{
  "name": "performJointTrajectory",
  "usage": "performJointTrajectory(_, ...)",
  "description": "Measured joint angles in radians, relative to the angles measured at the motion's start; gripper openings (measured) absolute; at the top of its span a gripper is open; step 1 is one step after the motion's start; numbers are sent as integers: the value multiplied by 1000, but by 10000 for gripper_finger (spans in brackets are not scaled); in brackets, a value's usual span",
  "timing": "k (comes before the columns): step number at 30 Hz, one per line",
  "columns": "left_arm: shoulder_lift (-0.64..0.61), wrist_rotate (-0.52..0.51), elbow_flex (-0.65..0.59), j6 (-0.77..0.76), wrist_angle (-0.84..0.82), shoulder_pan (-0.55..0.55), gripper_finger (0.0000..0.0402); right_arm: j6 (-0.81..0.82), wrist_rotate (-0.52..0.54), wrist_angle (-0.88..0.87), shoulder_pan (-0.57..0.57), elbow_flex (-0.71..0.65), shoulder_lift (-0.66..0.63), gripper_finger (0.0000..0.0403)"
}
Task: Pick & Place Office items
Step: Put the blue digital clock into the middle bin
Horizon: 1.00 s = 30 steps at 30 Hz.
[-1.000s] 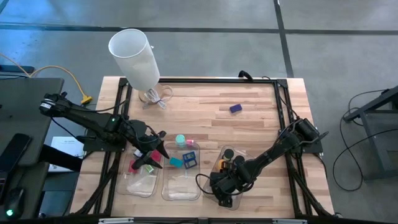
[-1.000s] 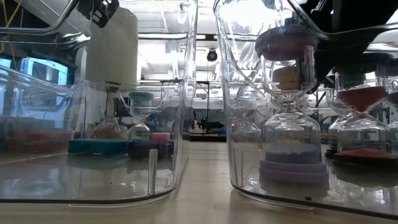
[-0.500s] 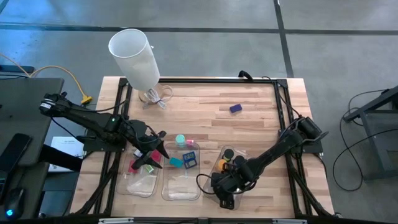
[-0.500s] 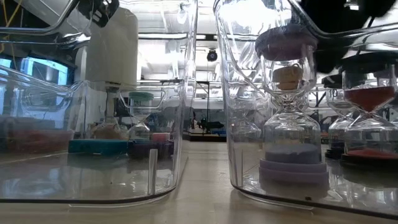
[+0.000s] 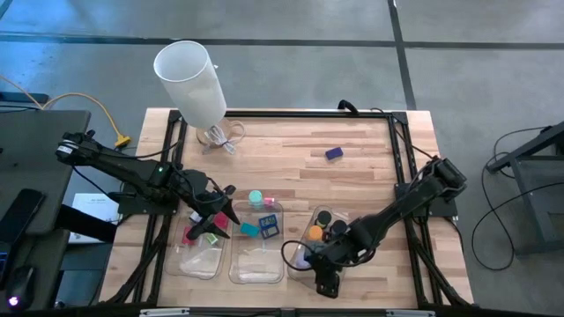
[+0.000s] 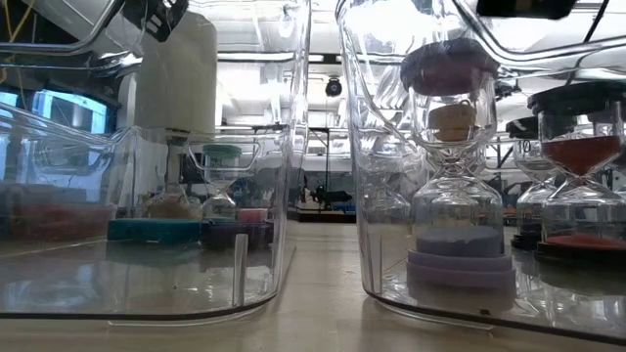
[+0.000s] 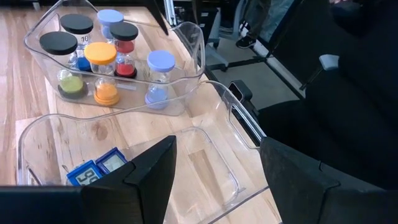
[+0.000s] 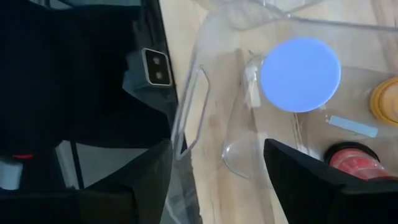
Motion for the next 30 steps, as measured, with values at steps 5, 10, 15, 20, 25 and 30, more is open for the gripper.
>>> performJointTrajectory(5,0,1,0,14,-1,6,224,-39,40,5,-10,0,-61,243)
performJointTrajectory(10,0,3,0,71,0,63,224,-184,125,0,-70,0,-141,243)
performJointTrajectory(15,0,2,0,126,-57,154,224,-298,290,-4,-176,1,-222,243)
performJointTrajectory(20,0,26,0,135,-135,231,224,-494,330,-81,-312,1,-255,243)
performJointTrajectory(25,0,43,0,202,-217,271,224,-647,427,-291,-444,0,-254,243)
performJointTrajectory(30,0,30,0,225,-266,309,224,-746,492,-486,-593,0,-254,243)
